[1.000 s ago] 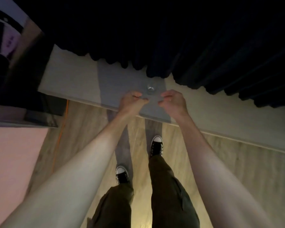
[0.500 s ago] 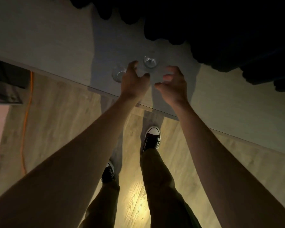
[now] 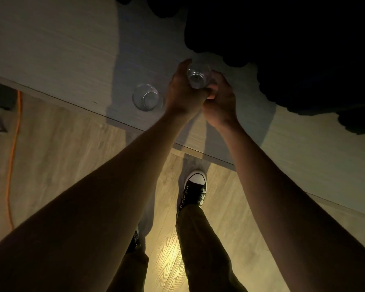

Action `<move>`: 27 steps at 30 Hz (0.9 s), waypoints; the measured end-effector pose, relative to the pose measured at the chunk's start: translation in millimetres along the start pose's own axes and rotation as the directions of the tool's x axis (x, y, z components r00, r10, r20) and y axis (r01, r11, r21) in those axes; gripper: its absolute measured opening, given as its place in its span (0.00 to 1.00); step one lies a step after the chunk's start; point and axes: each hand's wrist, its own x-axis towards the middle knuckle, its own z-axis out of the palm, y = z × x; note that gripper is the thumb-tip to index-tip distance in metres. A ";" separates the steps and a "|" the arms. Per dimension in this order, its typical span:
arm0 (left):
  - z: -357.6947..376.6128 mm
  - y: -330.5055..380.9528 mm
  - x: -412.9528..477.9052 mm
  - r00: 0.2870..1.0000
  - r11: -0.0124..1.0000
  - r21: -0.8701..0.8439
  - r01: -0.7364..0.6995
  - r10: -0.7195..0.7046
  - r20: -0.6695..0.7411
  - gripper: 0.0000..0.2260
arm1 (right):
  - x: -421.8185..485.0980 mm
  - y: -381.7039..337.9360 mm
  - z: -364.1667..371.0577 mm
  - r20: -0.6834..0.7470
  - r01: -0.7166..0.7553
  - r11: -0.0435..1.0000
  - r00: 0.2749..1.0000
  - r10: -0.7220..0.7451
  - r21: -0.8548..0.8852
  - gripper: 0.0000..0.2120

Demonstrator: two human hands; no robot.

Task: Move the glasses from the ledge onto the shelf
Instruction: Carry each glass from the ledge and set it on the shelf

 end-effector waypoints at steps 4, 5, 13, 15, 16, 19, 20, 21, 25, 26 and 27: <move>0.5 2.1 -7.4 0.994 0.992 0.110 -0.065 0.074 -0.079 0.29 | 1.9 5.5 0.3 0.020 -0.031 0.995 0.999 0.030 0.099 0.26; -1.3 2.3 -11.5 0.992 0.990 0.119 -0.081 0.092 -0.090 0.29 | 0.6 5.2 0.0 0.029 -0.046 0.991 0.999 0.043 0.125 0.27; -36.5 28.8 -43.0 0.983 0.986 0.037 -0.164 0.166 -0.080 0.31 | -25.8 -34.4 -21.1 0.074 0.049 0.977 0.995 -0.066 0.206 0.36; -53.3 45.6 -49.0 0.980 0.985 0.021 -0.171 0.172 -0.101 0.31 | -32.2 -58.0 -24.9 0.060 0.111 0.969 0.990 -0.127 0.220 0.33; -63.9 54.1 -52.3 0.979 0.986 0.007 -0.168 0.168 -0.117 0.31 | -36.1 -71.2 -26.1 0.066 0.123 0.963 0.988 -0.142 0.242 0.32; -102.2 77.0 -64.7 0.977 0.983 -0.059 -0.173 0.164 -0.133 0.29 | -53.0 -117.3 -27.5 0.105 0.131 0.967 0.982 -0.157 0.219 0.30; -117.7 84.0 -72.0 0.976 0.982 -0.065 -0.175 0.165 -0.143 0.28 | -61.2 -133.3 -26.9 0.116 0.151 0.971 0.978 -0.174 0.187 0.29; -134.1 91.0 -80.6 0.973 0.981 -0.071 -0.180 0.167 -0.159 0.28 | -70.0 -148.9 -24.9 0.128 0.176 0.971 0.972 -0.198 0.161 0.27; -207.0 107.5 -126.6 0.952 0.970 -0.142 -0.199 0.156 -0.263 0.25 | -118.7 -218.0 -8.6 0.235 0.249 0.962 0.934 -0.268 0.109 0.25; -228.2 110.1 -140.5 0.944 0.967 -0.156 -0.200 0.148 -0.294 0.24 | -133.0 -237.3 -1.9 0.278 0.263 0.960 0.919 -0.280 0.097 0.26; -250.7 111.7 -155.6 0.937 0.967 -0.164 -0.195 0.134 -0.323 0.24 | -147.8 -255.4 5.3 0.321 0.277 0.956 0.901 -0.293 0.096 0.26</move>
